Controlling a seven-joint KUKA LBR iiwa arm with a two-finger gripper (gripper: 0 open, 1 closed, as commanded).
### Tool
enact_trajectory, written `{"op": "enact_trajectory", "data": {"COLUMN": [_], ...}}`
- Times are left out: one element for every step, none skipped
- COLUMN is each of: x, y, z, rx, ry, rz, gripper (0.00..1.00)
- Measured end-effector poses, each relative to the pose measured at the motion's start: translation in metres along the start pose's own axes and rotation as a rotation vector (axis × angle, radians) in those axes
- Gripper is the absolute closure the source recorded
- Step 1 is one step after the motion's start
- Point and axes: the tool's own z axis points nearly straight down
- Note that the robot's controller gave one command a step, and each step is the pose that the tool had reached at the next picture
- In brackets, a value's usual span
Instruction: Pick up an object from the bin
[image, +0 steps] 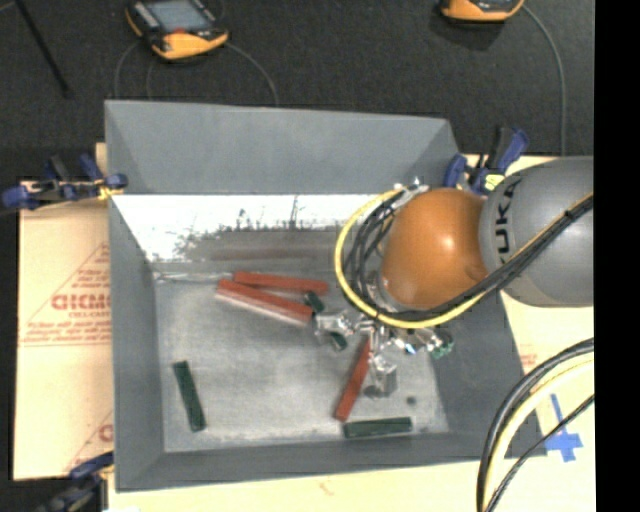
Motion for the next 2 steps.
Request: {"op": "enact_trajectory", "data": {"x": [0.0107,0.0102], "y": [-0.0336,-0.033], "z": [0.0017,0.0016], "rx": [0.001,-0.001], "ry": [0.002,0.001], "rz": [0.005,0.006], "gripper": [1.0,0.0]}}
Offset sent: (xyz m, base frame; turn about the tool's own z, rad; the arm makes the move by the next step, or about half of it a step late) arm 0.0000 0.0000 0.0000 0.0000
